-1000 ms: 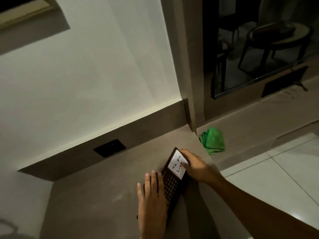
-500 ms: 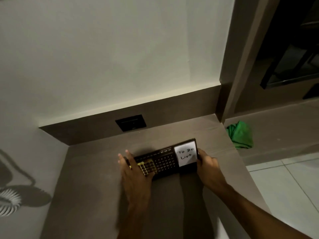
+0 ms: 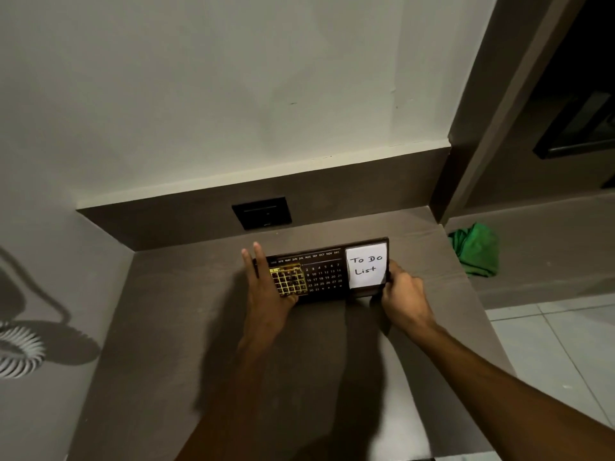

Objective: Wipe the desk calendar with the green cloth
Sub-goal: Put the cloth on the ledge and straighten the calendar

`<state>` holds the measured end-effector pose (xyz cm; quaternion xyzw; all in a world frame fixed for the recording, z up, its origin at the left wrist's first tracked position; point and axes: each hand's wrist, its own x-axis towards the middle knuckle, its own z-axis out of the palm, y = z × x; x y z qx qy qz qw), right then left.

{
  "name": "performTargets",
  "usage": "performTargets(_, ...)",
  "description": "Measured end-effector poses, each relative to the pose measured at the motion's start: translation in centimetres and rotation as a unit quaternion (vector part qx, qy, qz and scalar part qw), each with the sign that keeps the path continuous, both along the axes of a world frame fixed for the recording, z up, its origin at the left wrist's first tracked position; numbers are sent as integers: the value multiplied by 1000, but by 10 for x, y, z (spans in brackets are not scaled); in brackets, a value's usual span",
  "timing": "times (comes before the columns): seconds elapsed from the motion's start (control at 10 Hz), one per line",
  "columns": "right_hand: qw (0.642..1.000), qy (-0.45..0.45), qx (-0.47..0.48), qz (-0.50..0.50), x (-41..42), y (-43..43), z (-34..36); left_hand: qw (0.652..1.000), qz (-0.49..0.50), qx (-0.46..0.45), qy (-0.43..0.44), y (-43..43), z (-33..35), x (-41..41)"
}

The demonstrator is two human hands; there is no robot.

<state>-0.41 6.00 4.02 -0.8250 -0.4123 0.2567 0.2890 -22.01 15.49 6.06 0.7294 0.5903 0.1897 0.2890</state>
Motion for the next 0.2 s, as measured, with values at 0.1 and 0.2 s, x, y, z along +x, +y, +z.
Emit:
performTargets(0.1,1000,15,-9,-1,2,0,2,1000,-4,2,11,3,-2,-4)
performTargets(0.2,999,41,30,-6,-1,-12,17,996,-8,70,58,-1,6,-10)
